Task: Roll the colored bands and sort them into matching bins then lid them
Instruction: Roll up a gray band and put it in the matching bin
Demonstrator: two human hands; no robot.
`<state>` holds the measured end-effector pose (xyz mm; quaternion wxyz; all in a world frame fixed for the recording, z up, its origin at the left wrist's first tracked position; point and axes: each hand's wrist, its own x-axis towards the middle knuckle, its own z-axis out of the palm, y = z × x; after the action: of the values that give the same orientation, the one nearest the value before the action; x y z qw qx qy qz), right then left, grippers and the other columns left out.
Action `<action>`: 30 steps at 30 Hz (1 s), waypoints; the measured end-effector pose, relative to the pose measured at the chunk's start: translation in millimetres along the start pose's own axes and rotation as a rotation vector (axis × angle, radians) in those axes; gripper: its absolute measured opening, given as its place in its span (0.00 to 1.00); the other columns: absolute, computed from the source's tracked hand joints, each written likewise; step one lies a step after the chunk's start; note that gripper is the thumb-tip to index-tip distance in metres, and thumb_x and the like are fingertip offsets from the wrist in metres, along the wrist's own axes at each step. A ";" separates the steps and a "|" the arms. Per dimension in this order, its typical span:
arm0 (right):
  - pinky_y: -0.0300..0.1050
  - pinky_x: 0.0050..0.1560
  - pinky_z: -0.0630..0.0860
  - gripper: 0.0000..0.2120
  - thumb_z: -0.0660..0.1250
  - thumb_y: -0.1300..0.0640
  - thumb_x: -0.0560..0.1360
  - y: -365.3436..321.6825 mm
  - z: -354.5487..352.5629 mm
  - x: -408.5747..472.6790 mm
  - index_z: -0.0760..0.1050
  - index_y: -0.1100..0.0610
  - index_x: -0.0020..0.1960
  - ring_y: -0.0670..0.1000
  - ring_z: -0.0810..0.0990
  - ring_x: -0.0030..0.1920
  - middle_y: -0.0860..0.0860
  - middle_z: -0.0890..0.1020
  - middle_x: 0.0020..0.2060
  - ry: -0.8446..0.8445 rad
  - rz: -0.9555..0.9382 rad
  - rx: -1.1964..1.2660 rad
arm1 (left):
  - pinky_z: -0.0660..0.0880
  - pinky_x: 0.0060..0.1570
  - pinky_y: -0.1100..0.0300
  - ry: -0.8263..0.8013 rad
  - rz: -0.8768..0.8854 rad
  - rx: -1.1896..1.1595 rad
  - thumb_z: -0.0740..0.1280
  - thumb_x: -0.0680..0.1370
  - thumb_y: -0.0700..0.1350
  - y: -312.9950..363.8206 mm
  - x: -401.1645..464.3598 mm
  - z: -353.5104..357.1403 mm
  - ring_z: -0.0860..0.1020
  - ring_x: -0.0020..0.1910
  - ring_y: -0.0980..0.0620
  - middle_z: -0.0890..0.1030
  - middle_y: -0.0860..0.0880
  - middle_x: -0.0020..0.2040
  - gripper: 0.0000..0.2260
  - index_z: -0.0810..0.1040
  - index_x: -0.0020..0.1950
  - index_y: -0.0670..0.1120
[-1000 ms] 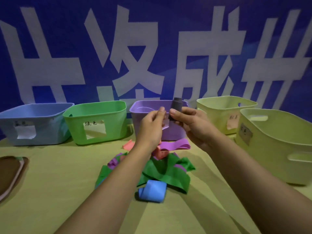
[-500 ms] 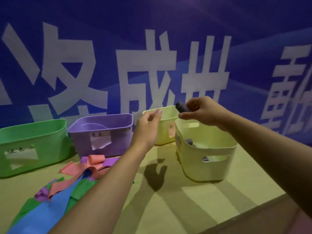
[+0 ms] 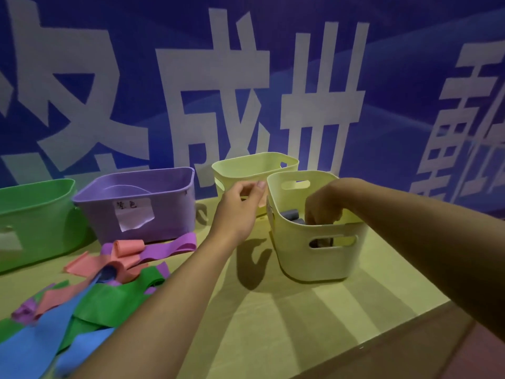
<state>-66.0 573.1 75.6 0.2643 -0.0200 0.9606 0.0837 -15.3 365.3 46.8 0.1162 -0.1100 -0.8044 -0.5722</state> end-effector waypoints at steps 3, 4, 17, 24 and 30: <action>0.53 0.68 0.70 0.08 0.67 0.49 0.81 1.2 1.6 5.1 0.72 0.45 0.60 0.53 0.72 0.55 0.45 0.71 0.42 -0.060 -0.039 -0.077 | 0.68 0.44 0.67 0.000 -0.009 0.015 0.61 0.83 0.59 -8.1 2.6 -1.8 0.78 0.57 0.56 0.80 0.57 0.55 0.12 0.76 0.62 0.56; 0.52 0.65 0.70 0.07 0.66 0.51 0.82 1.9 2.3 7.4 0.74 0.46 0.60 0.53 0.70 0.54 0.46 0.71 0.42 -0.056 -0.041 -0.077 | 0.68 0.44 0.67 -0.001 -0.010 0.020 0.62 0.83 0.59 -10.2 2.8 -2.2 0.78 0.58 0.55 0.80 0.57 0.55 0.12 0.76 0.62 0.56; 0.47 0.60 0.78 0.11 0.73 0.52 0.77 13.4 13.1 15.5 0.74 0.55 0.53 0.53 0.78 0.50 0.53 0.79 0.45 0.342 0.126 0.059 | 0.69 0.45 0.66 -0.009 0.003 0.020 0.62 0.83 0.58 -16.2 -1.0 -1.5 0.79 0.57 0.54 0.80 0.58 0.55 0.07 0.74 0.58 0.59; 0.48 0.56 0.77 0.14 0.75 0.50 0.75 14.4 16.4 23.0 0.74 0.54 0.55 0.53 0.78 0.51 0.53 0.79 0.47 0.255 0.237 0.129 | 0.69 0.44 0.65 -0.014 -0.016 0.006 0.63 0.83 0.59 -18.2 -0.6 1.4 0.79 0.57 0.54 0.78 0.60 0.52 0.08 0.74 0.58 0.58; 0.44 0.43 0.82 0.15 0.77 0.51 0.75 12.8 3.3 8.5 0.75 0.58 0.52 0.52 0.84 0.39 0.55 0.84 0.42 0.318 0.153 0.352 | 0.70 0.48 0.60 -0.002 -0.009 0.008 0.63 0.83 0.58 -18.3 -2.2 -5.6 0.79 0.59 0.54 0.80 0.57 0.55 0.09 0.76 0.60 0.57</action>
<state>-72.7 586.3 70.4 0.1021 0.0863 0.9886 -0.0693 -18.5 354.0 31.5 0.1135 -0.1065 -0.8071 -0.5695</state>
